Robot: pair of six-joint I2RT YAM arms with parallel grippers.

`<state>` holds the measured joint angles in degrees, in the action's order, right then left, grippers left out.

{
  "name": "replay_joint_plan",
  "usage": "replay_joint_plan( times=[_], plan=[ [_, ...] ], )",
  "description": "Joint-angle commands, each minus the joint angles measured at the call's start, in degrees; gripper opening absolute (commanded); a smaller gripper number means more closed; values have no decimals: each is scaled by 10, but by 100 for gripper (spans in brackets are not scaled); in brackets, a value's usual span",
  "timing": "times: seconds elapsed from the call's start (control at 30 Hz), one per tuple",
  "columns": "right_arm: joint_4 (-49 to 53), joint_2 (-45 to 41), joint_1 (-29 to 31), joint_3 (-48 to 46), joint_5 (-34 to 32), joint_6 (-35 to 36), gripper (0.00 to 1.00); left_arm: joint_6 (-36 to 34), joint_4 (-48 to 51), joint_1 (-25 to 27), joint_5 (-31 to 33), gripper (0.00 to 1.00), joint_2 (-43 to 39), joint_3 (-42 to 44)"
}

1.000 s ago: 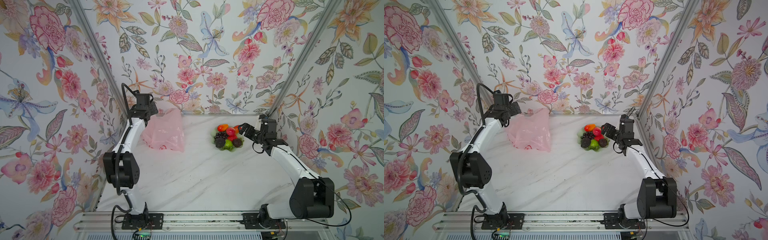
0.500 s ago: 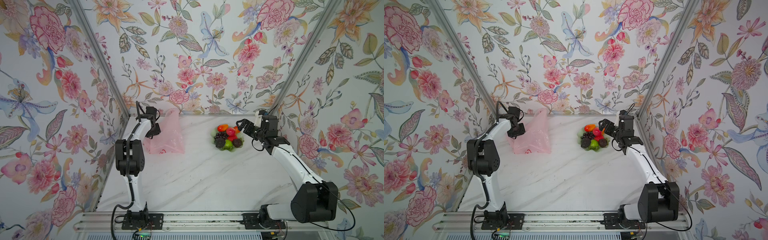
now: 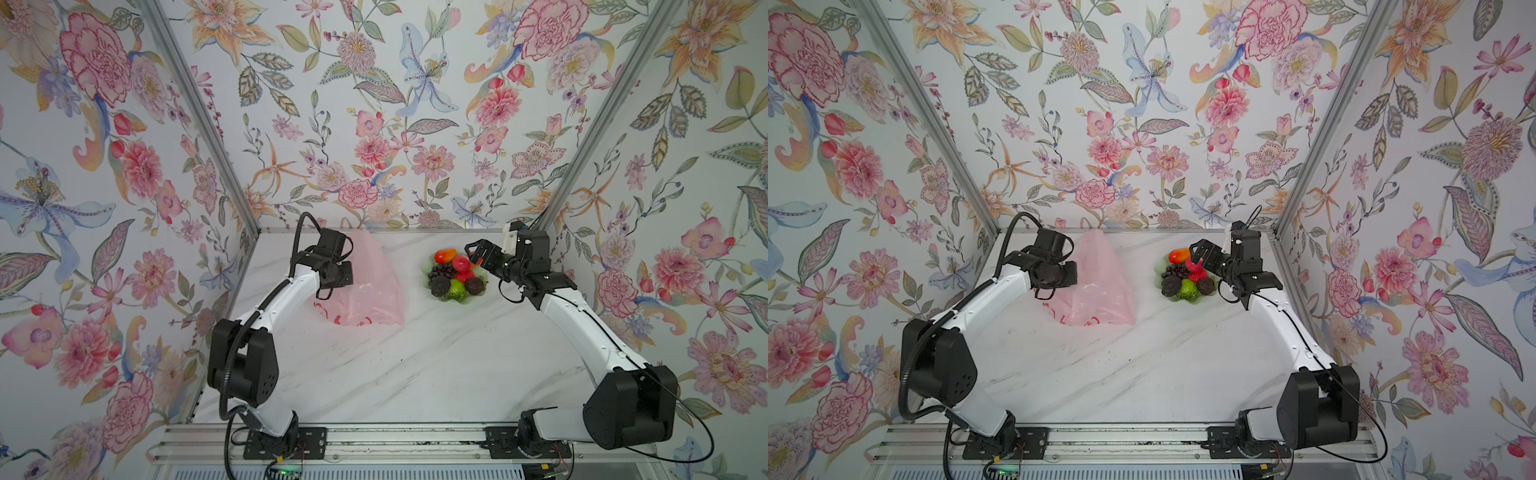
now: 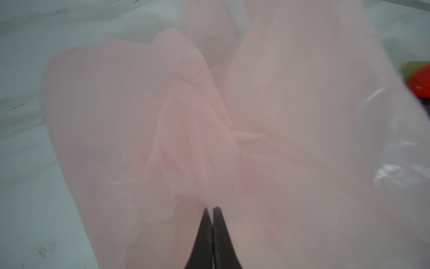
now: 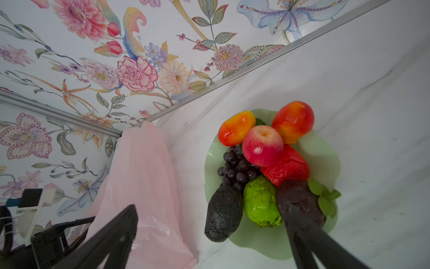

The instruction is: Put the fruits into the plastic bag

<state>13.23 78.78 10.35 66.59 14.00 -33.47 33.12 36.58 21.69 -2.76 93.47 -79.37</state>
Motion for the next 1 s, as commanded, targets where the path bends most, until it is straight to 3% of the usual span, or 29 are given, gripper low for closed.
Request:
replay_joint_plan(
  times=[0.0, 0.33, 0.37, 0.43, 0.47, 0.57, 0.67, 0.83, 0.97],
  plan=[
    [70, -42, 24, 30, -26, 1, 99, 17, -30, 44, -26, 0, -32, 44],
    [306, -99, 141, 94, -134, -33, 99, 85, -133, 138, -110, 0, -215, 316],
    [324, -96, 158, 98, -144, -40, 99, 90, -136, 139, -124, 7, -239, 341],
    [351, -83, 184, 101, -149, -59, 99, 94, -114, 139, -126, 43, -285, 369],
    [370, -67, 192, 107, -145, -68, 99, 91, -90, 138, -116, 57, -308, 372],
    [405, -8, 206, 138, -123, -72, 99, 81, -22, 132, -77, 77, -359, 354],
    [407, 64, 219, 190, -111, -48, 99, 76, 9, 103, -56, 87, -385, 340],
    [420, 223, 223, 324, -73, 3, 99, 76, 26, -4, -88, 90, -384, 315],
    [435, 342, 213, 431, -63, 28, 99, 61, 25, -31, -84, 91, -355, 282]
  ],
)
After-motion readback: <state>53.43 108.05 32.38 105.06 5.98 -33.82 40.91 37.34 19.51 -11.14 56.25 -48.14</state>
